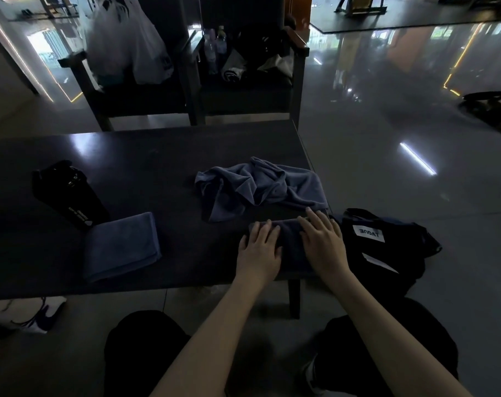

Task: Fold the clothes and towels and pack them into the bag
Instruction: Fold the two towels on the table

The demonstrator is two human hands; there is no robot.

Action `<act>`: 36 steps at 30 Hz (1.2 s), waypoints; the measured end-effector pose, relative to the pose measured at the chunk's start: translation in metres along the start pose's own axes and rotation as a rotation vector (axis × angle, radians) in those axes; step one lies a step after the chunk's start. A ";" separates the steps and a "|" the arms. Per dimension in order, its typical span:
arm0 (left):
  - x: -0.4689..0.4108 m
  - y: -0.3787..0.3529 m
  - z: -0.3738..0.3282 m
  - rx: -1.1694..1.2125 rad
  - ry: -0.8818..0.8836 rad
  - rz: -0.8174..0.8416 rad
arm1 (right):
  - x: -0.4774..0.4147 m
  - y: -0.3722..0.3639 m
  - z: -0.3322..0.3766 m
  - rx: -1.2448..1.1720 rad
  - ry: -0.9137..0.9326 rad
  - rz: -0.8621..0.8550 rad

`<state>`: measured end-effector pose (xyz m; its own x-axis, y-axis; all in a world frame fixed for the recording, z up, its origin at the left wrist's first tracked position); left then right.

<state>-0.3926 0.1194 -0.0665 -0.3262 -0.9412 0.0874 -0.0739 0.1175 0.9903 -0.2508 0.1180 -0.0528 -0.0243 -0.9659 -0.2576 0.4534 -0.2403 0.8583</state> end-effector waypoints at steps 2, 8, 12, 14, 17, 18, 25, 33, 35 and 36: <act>0.000 -0.008 0.002 -0.020 0.015 0.009 | 0.003 -0.003 0.003 0.041 0.053 0.019; 0.001 -0.016 0.008 -0.030 0.023 -0.027 | 0.004 -0.029 -0.017 -0.056 -0.072 0.240; 0.003 -0.016 0.008 -0.029 0.024 -0.022 | 0.001 -0.028 -0.018 -0.093 -0.093 0.256; 0.002 -0.017 0.009 -0.015 0.039 -0.005 | 0.002 -0.025 -0.016 -0.088 -0.119 0.248; 0.005 -0.015 0.009 -0.009 0.072 0.019 | 0.013 -0.017 -0.009 0.022 -0.213 0.198; 0.006 -0.014 0.009 -0.009 0.089 0.023 | 0.018 -0.015 -0.007 0.047 -0.256 0.189; 0.016 -0.001 0.009 0.092 0.246 0.009 | 0.029 -0.007 0.008 -0.095 -0.396 0.127; 0.021 0.012 0.033 0.533 0.389 -0.027 | 0.026 -0.005 0.020 -0.526 -0.419 0.075; 0.028 0.018 0.045 0.559 0.400 -0.068 | 0.023 -0.006 0.032 -0.585 -0.380 0.077; 0.032 0.022 0.053 0.567 0.410 -0.096 | 0.019 -0.008 0.041 -0.608 -0.354 0.078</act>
<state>-0.4548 0.1087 -0.0472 0.0796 -0.9859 0.1469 -0.6007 0.0702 0.7964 -0.2913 0.0974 -0.0464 -0.2129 -0.9761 0.0431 0.8802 -0.1725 0.4421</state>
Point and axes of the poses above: each hand's wrist, its own x-axis away from the middle knuckle, its own y-axis out of the back of the hand, z = x × y, the point moved 5 cm from there along -x, towards the middle knuckle, and after that the axes turned 13 degrees about -x, right-handed, at the moved point
